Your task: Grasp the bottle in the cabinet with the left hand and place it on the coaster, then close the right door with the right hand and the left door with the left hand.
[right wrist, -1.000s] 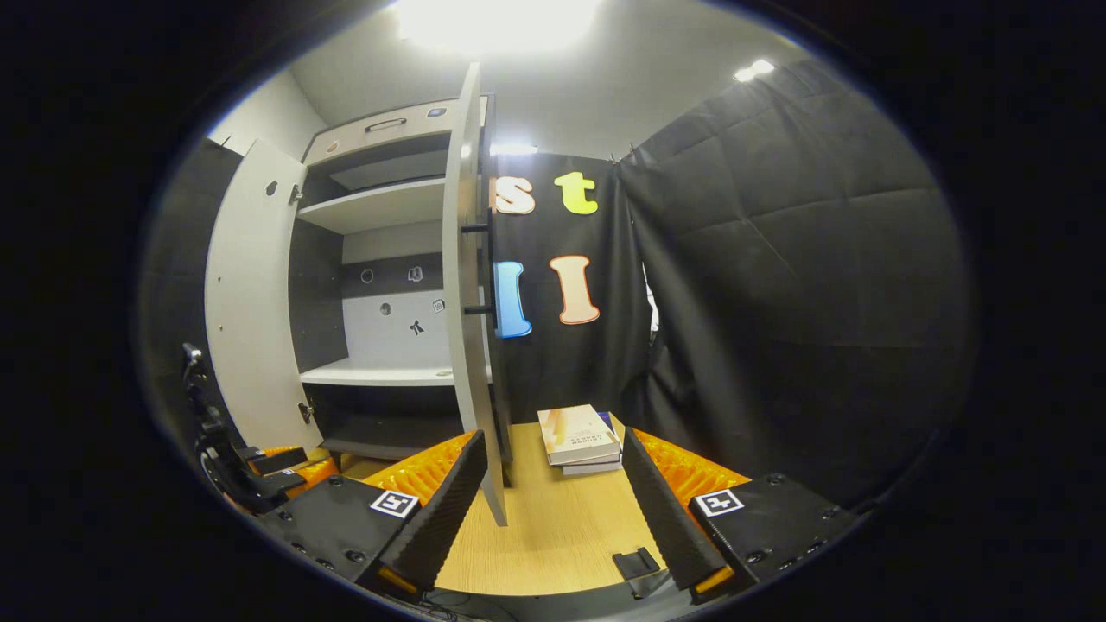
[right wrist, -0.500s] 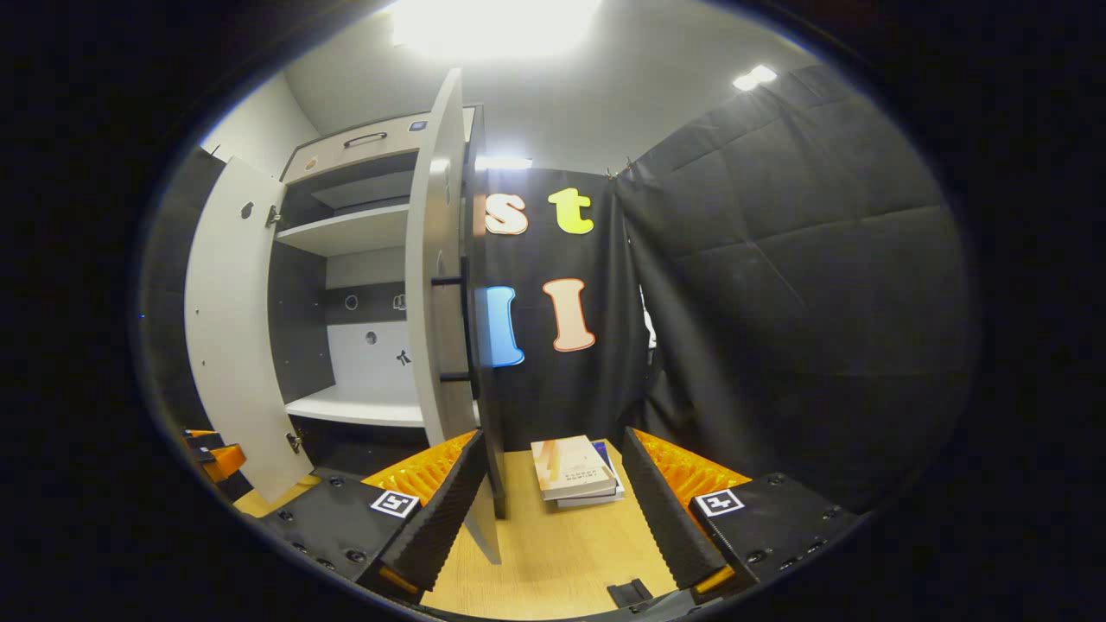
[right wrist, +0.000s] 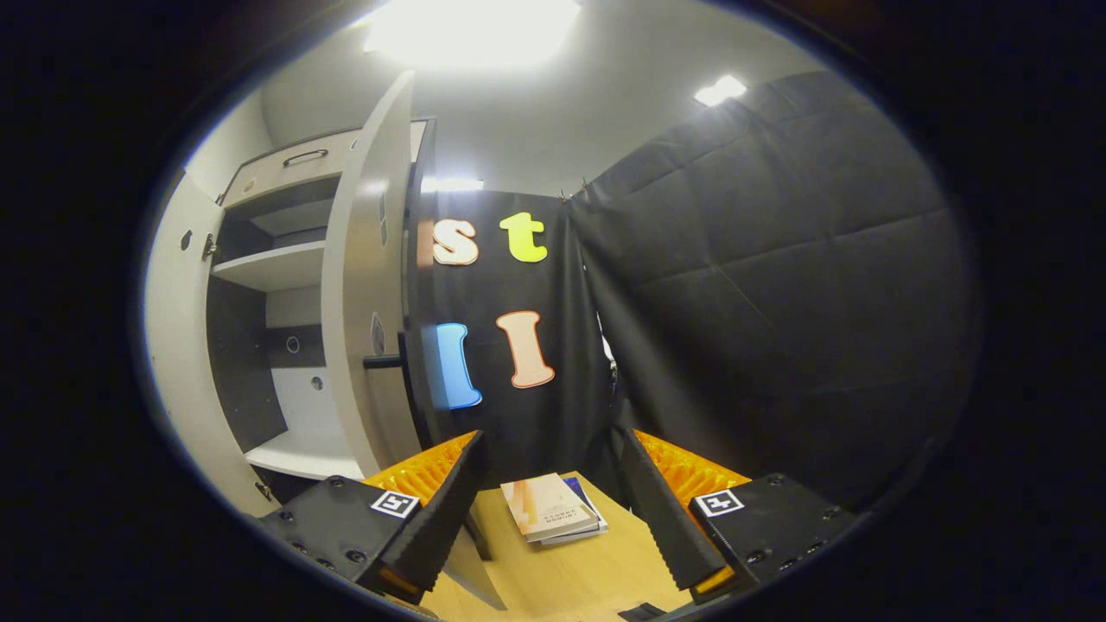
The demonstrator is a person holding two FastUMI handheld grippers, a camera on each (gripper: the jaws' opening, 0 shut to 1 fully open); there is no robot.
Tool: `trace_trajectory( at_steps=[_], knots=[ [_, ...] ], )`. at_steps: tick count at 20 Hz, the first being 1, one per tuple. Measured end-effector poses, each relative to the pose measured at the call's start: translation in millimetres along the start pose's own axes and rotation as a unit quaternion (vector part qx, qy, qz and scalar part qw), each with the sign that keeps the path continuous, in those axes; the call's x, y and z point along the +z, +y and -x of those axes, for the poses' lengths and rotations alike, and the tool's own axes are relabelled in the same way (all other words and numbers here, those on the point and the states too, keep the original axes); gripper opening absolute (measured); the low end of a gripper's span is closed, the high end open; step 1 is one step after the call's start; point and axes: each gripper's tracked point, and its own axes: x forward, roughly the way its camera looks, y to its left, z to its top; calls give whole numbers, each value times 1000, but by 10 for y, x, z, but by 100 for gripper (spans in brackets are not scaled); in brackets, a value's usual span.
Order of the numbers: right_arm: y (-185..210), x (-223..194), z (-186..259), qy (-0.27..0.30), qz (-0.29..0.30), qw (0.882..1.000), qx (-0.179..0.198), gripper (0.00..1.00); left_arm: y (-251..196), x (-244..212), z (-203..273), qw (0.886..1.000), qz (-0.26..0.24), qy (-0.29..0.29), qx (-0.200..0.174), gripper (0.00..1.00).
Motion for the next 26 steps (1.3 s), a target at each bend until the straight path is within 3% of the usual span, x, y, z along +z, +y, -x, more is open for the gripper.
trace_trajectory(
  at_steps=[7, 10, 14, 19, 26],
  knots=[
    [190, -30, -211, 21, -15, 1000, -17, 98, 596, 74, -194, 999, 8, -10, 32, 77],
    [348, -69, -224, 29, 1, 1000, -6, 98, 768, 80, -290, 999, 7, -13, 39, 77],
    [396, -61, -194, 21, 45, 999, -19, 97, 934, 50, -397, 999, 6, -15, 42, 77],
    [449, -41, -146, 21, 58, 998, -32, 97, 1080, -54, -531, 999, 19, -11, 36, 77],
    [894, -44, 41, 17, 78, 997, 5, 97, 1171, -135, -761, 999, 29, -8, 21, 77]
  ],
)
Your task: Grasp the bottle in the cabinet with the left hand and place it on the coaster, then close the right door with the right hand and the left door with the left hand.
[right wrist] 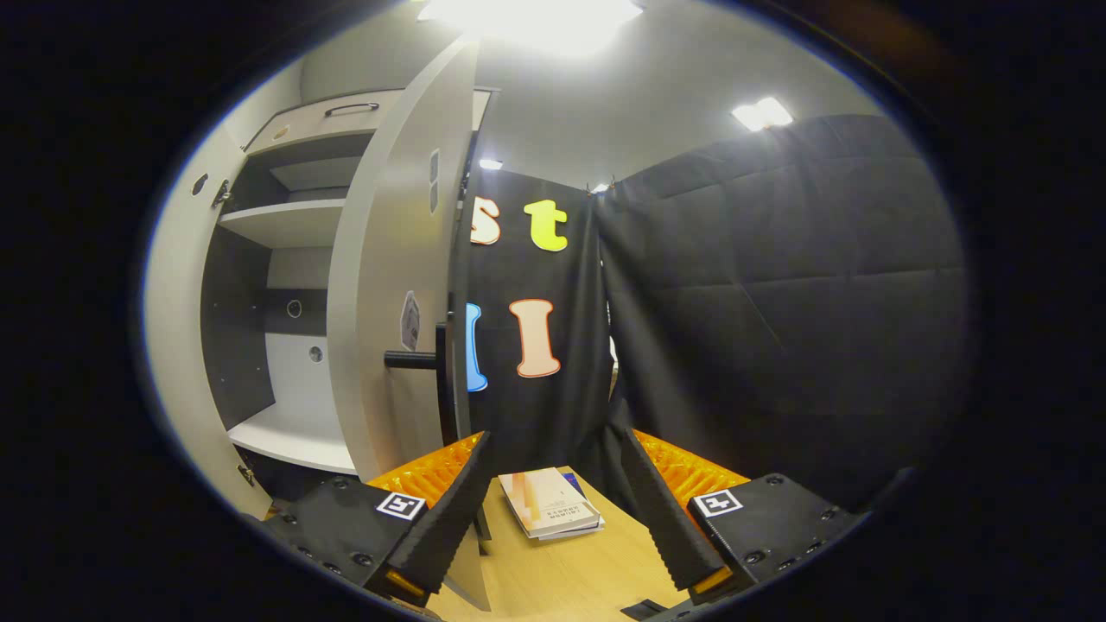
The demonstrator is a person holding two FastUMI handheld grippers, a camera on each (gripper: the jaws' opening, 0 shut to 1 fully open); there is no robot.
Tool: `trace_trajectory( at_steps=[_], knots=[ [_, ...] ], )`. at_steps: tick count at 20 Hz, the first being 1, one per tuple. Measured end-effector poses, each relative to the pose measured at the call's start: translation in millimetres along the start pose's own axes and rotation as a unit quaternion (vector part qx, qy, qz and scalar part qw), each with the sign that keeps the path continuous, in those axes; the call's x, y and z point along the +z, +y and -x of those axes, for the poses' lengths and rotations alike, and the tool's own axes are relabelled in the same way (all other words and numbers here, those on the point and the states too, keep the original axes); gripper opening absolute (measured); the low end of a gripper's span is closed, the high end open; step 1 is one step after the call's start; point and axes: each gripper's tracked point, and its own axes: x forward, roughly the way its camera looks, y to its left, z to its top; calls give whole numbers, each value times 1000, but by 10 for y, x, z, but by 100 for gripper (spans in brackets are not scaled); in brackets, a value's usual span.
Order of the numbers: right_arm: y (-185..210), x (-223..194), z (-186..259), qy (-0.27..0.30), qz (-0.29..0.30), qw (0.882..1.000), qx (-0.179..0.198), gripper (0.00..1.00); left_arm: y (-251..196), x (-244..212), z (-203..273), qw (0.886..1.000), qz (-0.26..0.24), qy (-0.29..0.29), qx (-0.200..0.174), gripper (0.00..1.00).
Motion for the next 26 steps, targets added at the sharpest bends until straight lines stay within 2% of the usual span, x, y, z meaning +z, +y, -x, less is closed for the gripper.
trace_trajectory(
  at_steps=[9, 15, 18, 19, 24, 25, 26],
  knots=[
    [539, 20, 105, -4, -4, 999, 39, 97, 98, -29, -93, 1000, 7, -2, -15, 78],
    [1035, 10, 91, -3, -11, 995, 94, 97, 341, -84, -38, 1000, 11, 4, 1, 77],
    [1176, 20, 27, -4, -5, 994, 105, 96, 426, -130, 9, 1000, 9, 6, 12, 77],
    [1226, 28, -5, -2, -5, 994, 110, 92, 449, -134, 10, 1000, 9, 7, 16, 77],
    [1489, -44, -88, 9, -15, 990, 137, 92, 674, -174, 117, 999, 13, 12, 34, 77],
    [1472, -39, -93, 9, -13, 991, 136, 97, 685, -173, 129, 999, 13, 12, 37, 77],
    [1480, -40, -91, 9, -13, 990, 138, 92, 704, -165, 146, 999, 13, 12, 39, 78]
  ],
)
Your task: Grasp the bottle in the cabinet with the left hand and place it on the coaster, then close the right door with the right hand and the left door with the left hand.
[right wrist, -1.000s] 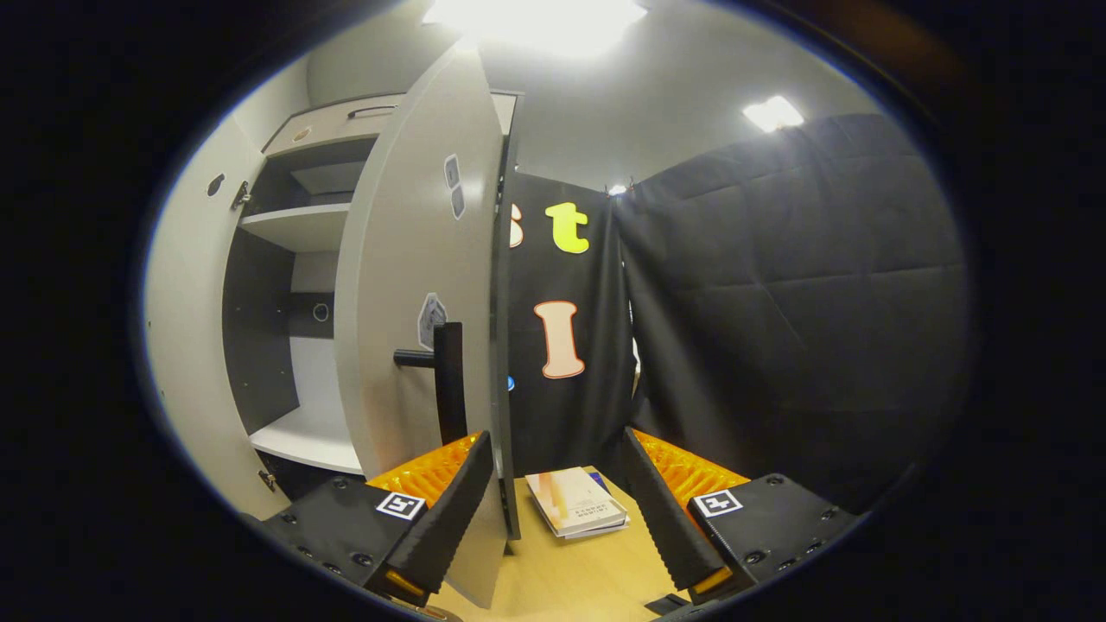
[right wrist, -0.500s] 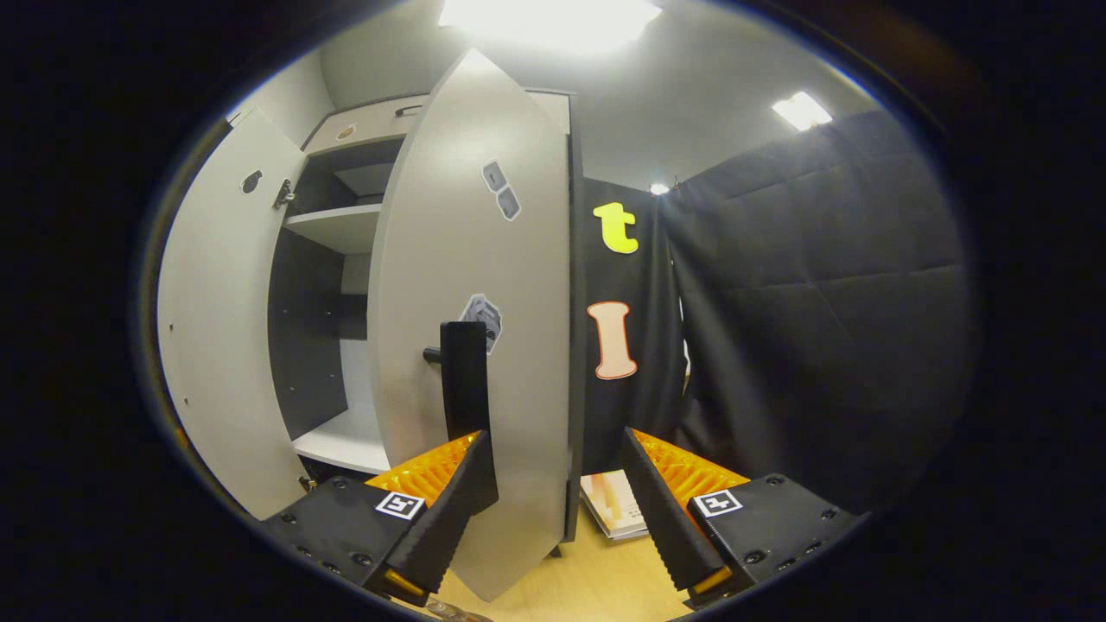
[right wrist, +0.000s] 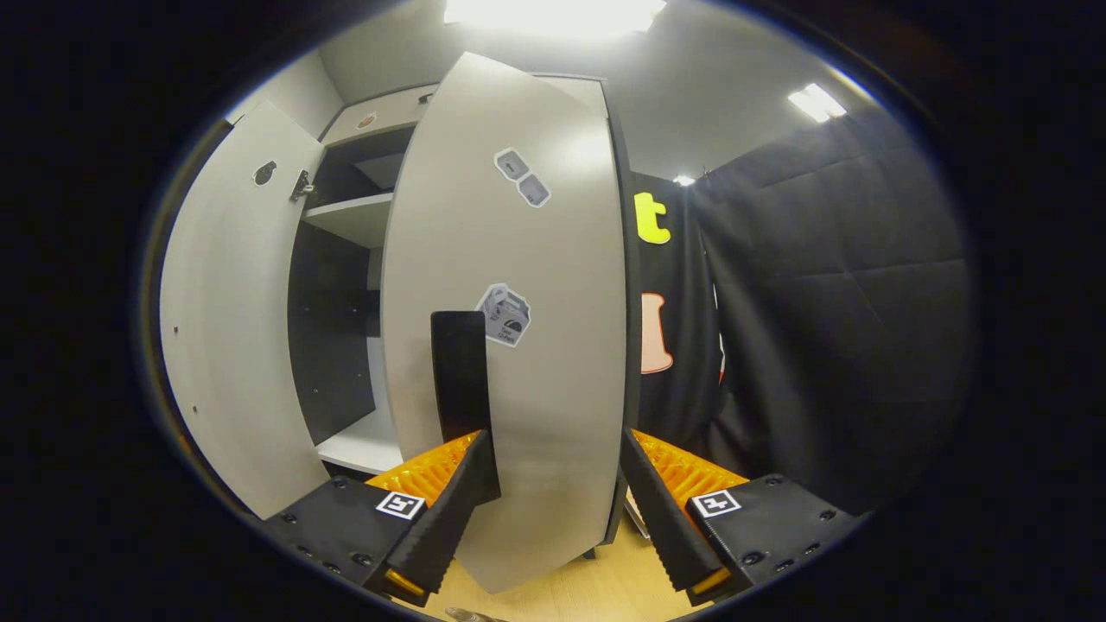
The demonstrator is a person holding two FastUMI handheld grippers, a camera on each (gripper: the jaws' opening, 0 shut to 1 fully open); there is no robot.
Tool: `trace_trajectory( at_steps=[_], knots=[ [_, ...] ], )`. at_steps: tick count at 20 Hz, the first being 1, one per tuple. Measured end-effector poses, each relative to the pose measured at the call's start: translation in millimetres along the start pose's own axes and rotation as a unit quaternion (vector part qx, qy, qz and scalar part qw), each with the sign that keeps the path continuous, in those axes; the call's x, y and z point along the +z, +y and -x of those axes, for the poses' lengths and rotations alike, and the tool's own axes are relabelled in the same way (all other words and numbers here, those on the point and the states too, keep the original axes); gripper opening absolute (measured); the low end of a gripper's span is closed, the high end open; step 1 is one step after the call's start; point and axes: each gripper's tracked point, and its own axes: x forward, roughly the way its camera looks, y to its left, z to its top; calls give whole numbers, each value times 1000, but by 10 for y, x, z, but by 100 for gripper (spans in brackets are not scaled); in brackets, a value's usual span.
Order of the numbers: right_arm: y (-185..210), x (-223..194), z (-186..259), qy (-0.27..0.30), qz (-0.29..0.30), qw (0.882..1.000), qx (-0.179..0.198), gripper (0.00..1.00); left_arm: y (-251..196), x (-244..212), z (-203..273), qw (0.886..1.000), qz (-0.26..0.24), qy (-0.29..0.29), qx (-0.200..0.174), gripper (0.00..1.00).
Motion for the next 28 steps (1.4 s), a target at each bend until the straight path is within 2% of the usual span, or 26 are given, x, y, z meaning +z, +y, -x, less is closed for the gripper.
trace_trajectory(
  at_steps=[1, 3, 4, 5, 6, 7, 11, 12, 13, 19, 24, 26, 28],
  knots=[
    [14, -6, -7, 0, -2, 1000, 2, 96, 12, -3, 13, 1000, 0, 0, 1, 78],
    [4, -26, -6, 2, -3, 1000, 2, 96, 3, -7, 30, 1000, 2, 2, 1, 77],
    [-20, -42, 14, 2, -3, 1000, 1, 92, -16, 9, 27, 1000, 3, 3, -3, 78],
    [-22, -69, 44, 4, -4, 1000, 6, 96, -44, 24, 24, 1000, 4, 3, -8, 78],
    [-17, -101, 77, 8, -6, 1000, 14, 92, -71, 64, 16, 1000, 5, 3, -14, 78],
    [-35, -138, 125, 10, -6, 1000, 21, 96, -93, 94, -9, 1000, 7, 2, -19, 78],
    [-129, -302, 297, 14, 3, 999, 33, 96, -208, 391, -127, 999, 16, -10, -39, 78],
    [-159, -346, 335, 17, 6, 999, 37, 92, -233, 484, -177, 999, 17, -14, -43, 78],
    [-198, -389, 363, 19, 11, 999, 38, 96, -262, 560, -217, 999, 18, -17, -46, 78],
    [-519, -549, 529, 25, 15, 999, 33, 96, -388, 1026, -422, 997, 19, -47, -57, 78],
    [-828, -628, 601, 21, 15, 999, 20, 96, -682, 1202, -545, 995, 24, -54, -74, 77],
    [-955, -677, 613, 24, 13, 1000, 14, 96, -648, 1218, -544, 997, -1, -60, -48, 77],
    [-1081, -731, 608, 29, 8, 1000, 9, 96, -679, 1222, -505, 997, -1, -61, -43, 77]
  ],
)
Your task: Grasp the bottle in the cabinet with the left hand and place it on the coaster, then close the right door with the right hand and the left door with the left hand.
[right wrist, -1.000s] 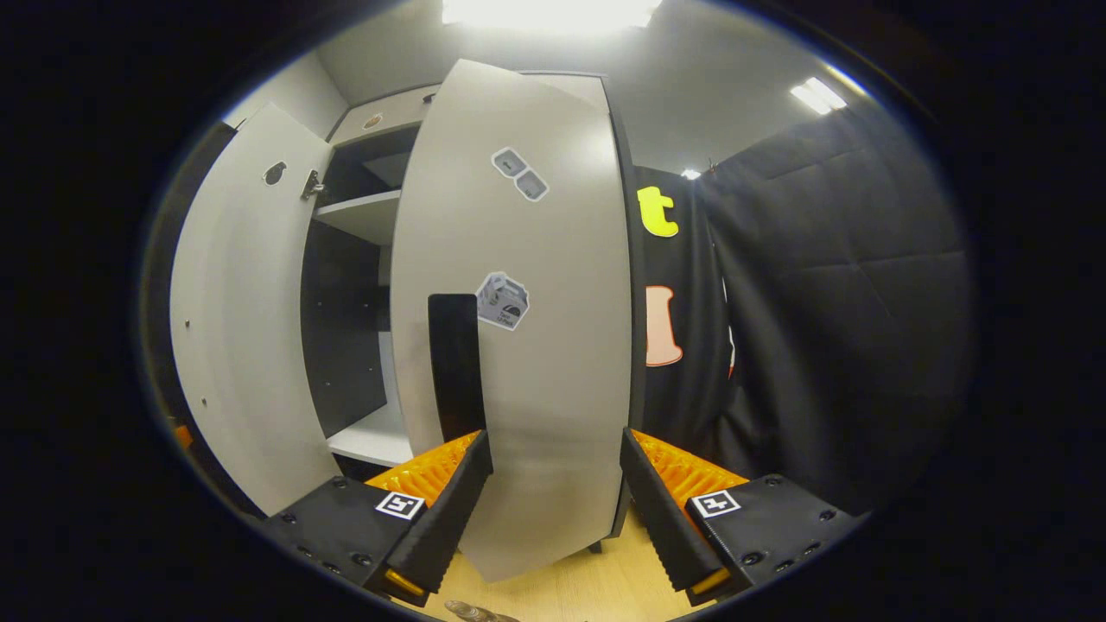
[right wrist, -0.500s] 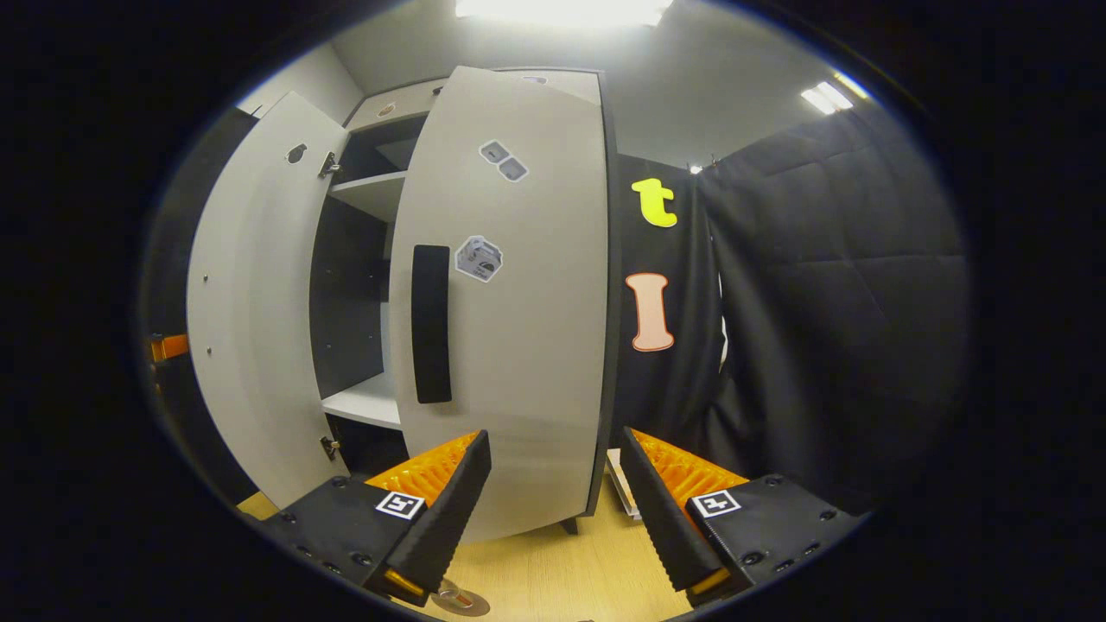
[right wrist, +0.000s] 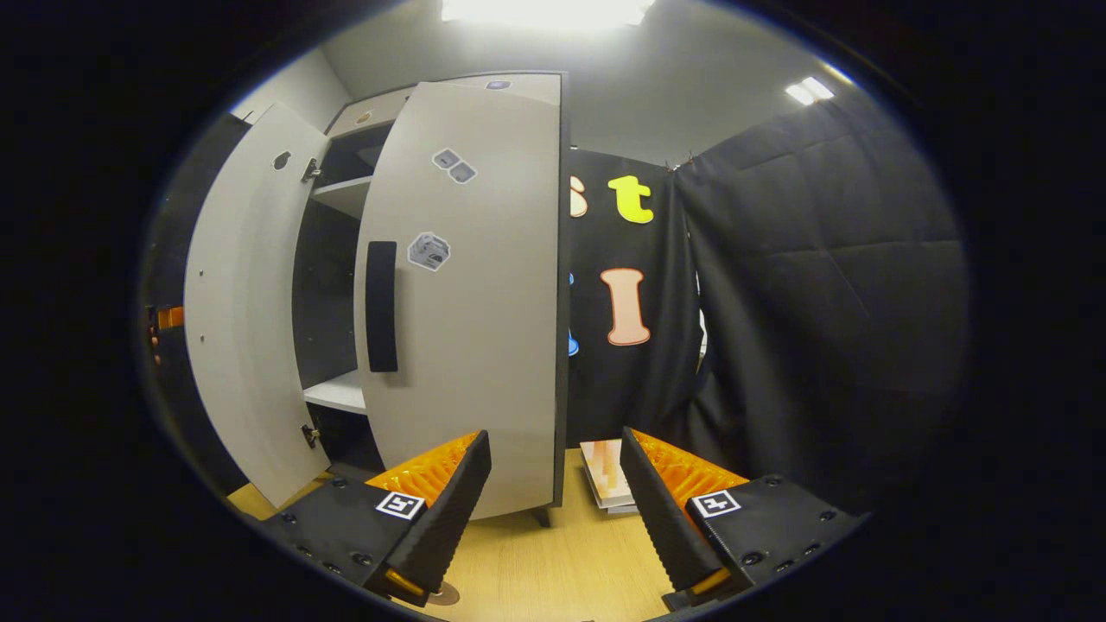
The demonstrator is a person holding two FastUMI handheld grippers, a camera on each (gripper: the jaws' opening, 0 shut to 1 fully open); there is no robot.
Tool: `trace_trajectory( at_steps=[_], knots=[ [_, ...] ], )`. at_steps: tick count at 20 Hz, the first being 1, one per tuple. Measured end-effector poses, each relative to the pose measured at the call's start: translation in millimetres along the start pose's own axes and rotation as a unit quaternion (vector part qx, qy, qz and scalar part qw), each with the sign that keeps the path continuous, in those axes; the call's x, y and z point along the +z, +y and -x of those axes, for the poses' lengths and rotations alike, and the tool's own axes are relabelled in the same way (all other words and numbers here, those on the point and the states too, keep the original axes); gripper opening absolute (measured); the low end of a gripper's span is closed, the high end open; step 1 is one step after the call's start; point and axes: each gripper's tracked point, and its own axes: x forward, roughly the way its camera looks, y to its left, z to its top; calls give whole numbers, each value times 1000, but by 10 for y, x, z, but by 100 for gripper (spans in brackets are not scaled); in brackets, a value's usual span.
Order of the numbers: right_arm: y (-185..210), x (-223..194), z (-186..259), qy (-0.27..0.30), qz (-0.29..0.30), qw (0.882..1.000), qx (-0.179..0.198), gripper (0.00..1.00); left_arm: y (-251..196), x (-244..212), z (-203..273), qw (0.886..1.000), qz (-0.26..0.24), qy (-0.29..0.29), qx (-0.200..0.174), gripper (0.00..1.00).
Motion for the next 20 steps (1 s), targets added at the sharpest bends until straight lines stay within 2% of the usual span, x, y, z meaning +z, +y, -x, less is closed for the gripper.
trace_trajectory(
  at_steps=[5, 14, 20],
  knots=[
    [-155, -11, -20, 2, -19, 1000, -2, 96, -72, -21, -5, 1000, 21, 3, 12, 78],
    [-389, -27, 38, 3, -10, 1000, 0, 96, -526, -19, 94, 999, 34, -7, -2, 78],
    [-570, -50, 85, 4, -9, 1000, -3, 96, -849, -17, 47, 998, 49, -9, -28, 77]
  ],
)
